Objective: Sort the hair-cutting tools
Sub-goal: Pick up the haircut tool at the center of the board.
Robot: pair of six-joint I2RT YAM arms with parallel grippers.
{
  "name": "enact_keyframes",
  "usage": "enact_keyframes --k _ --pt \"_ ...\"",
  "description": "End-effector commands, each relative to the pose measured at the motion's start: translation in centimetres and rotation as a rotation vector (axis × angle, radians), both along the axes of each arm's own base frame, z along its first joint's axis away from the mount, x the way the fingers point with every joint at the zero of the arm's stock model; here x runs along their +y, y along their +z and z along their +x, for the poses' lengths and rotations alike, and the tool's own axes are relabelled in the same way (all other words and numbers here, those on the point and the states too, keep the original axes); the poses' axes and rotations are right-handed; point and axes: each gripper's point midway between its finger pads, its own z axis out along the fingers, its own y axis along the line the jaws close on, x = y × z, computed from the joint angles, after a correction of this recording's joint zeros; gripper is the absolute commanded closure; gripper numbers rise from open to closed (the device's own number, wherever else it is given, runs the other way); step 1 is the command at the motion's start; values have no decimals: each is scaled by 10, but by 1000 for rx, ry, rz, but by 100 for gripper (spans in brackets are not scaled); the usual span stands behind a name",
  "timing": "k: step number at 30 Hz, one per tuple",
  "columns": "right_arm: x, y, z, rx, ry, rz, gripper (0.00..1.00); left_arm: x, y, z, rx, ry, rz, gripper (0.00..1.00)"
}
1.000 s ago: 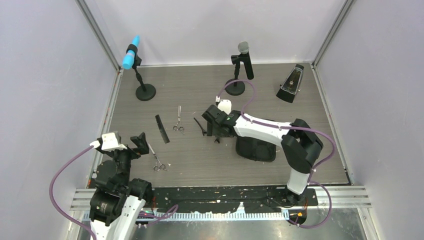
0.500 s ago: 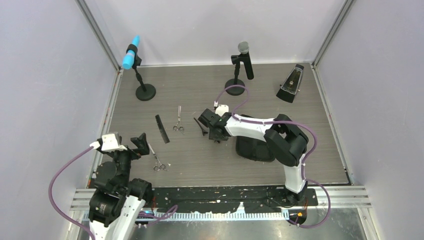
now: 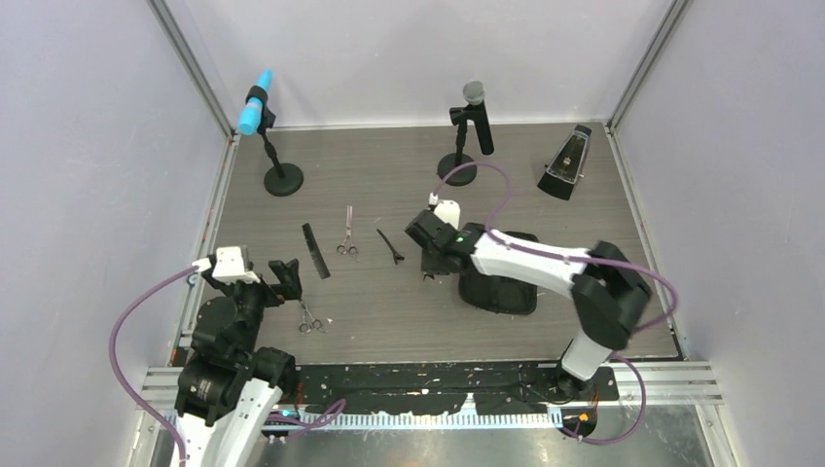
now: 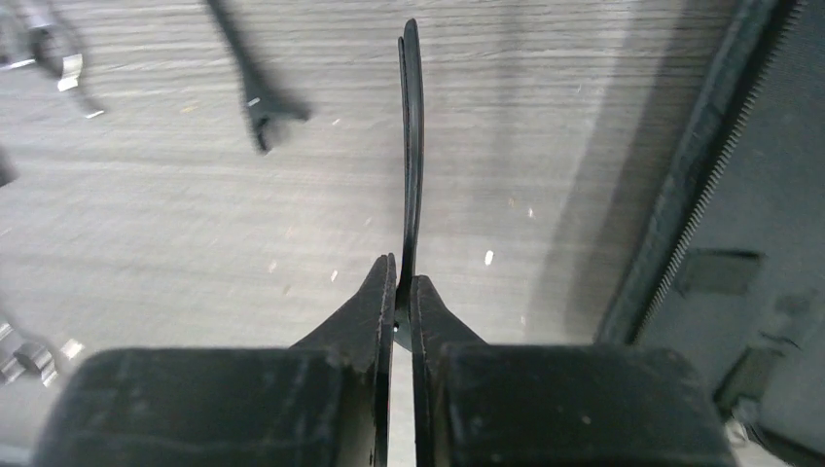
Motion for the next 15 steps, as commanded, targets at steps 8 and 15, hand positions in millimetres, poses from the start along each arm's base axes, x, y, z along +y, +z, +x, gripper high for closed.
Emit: enact_keyframes --k 8,15 --pt "-41 79 -54 -78 146 287 95 -95 1 11 258 -381 -275 0" --pt "-76 66 -76 -53 123 490 95 -165 -4 21 359 -582 -390 0"
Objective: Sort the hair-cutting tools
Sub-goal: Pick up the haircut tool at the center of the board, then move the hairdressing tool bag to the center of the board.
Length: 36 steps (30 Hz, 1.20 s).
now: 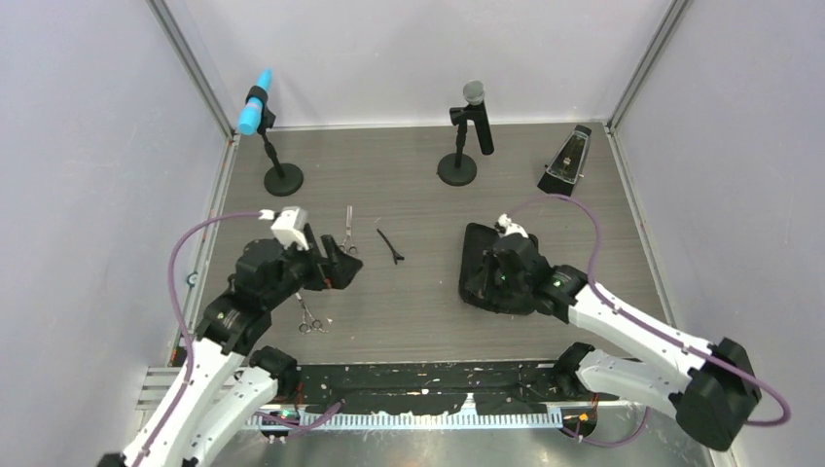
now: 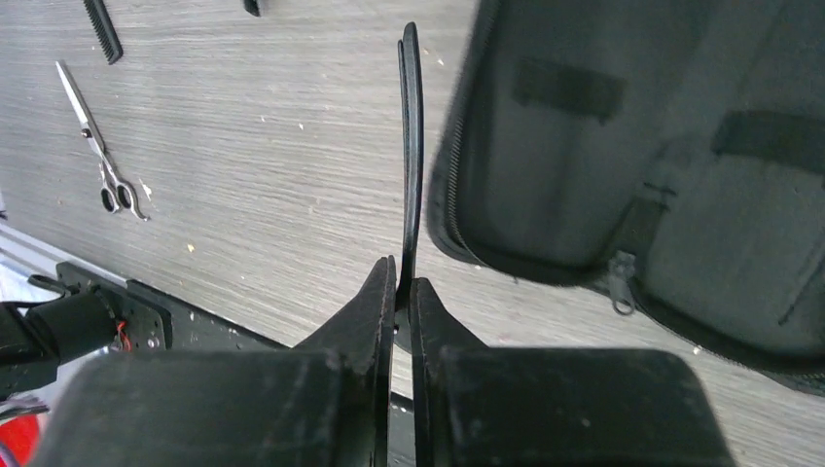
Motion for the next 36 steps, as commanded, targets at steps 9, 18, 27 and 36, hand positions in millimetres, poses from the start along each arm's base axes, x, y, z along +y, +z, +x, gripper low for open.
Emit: enact_keyframes --k 9,18,27,36 --pt "-12 -16 -30 91 36 223 95 -146 2 21 99 -269 -88 6" --pt "-28 -32 -30 104 -29 191 95 -228 -38 49 231 -391 -43 15" --pt "-33 -36 -28 101 -40 160 95 -281 -84 80 337 -460 9 20" --pt "-37 -40 -29 108 -26 113 95 -294 -129 103 394 -432 117 38"
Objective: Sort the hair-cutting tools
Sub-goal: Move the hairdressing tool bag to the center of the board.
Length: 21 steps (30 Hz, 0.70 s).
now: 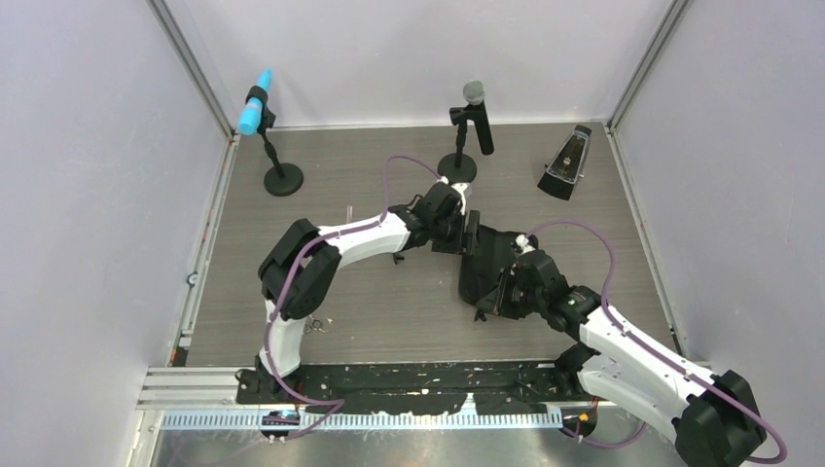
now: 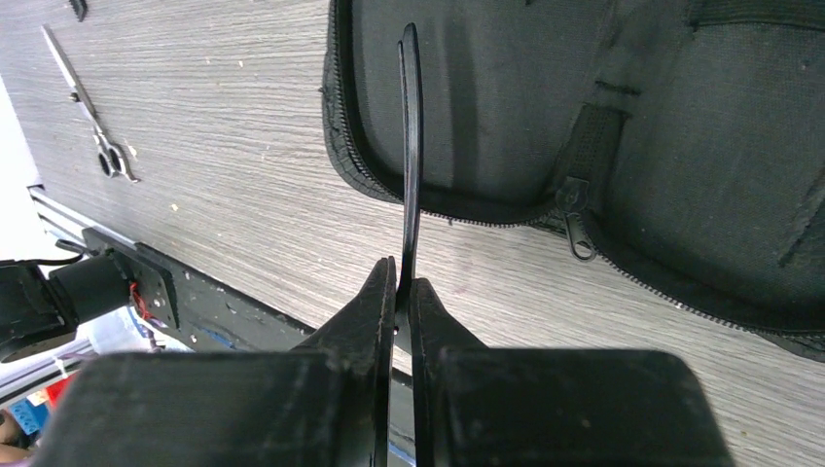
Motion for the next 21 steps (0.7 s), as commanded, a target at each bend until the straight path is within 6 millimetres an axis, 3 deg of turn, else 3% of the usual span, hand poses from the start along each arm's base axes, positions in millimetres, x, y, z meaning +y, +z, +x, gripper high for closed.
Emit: enact_keyframes --k 1,5,8,14,21 --pt "-4 2 3 -17 10 -35 95 -8 1 9 -27 -14 15 44" --pt "-5 0 0 2 26 -54 95 -9 -3 9 -16 0 4 80" --pt "-4 -1 -3 17 31 -48 95 -2 -5 9 -24 39 -3 99" --pt "0 -1 -7 46 36 -22 95 25 -9 5 -11 206 -47 100" --pt "11 0 -6 73 62 20 95 47 -22 -13 48 330 -122 100"
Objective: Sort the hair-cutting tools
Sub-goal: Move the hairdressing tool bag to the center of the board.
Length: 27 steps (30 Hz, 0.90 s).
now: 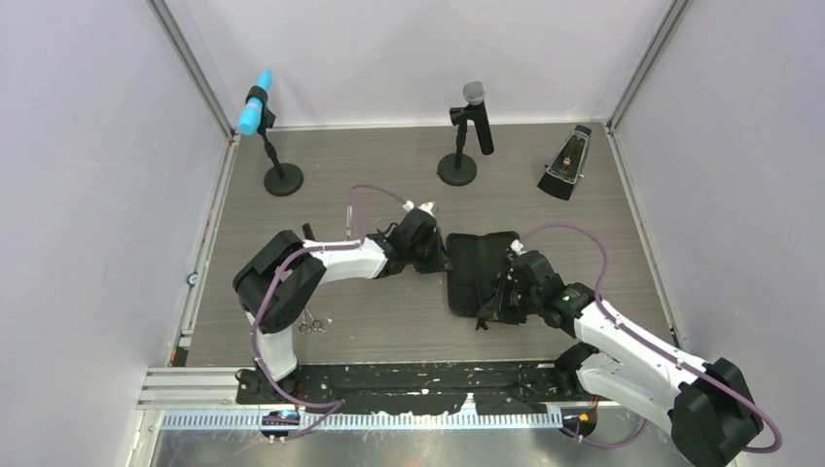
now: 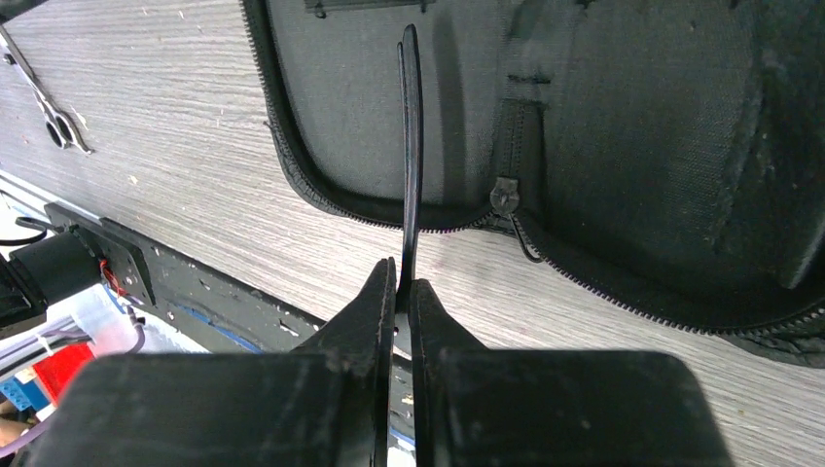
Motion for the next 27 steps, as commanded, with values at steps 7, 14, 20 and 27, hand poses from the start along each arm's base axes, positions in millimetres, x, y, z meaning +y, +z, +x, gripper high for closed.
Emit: enact_keyframes --k 7,14,20,27 --pt "26 12 2 30 95 101 95 22 4 0 -22 150 -71 100" --pt "33 7 1 57 126 120 95 23 2 -5 -15 150 -84 100" --pt "32 2 8 56 99 93 95 24 3 -6 -17 148 -84 100" --pt "30 -4 18 52 89 48 95 24 7 -7 -40 135 -71 100"
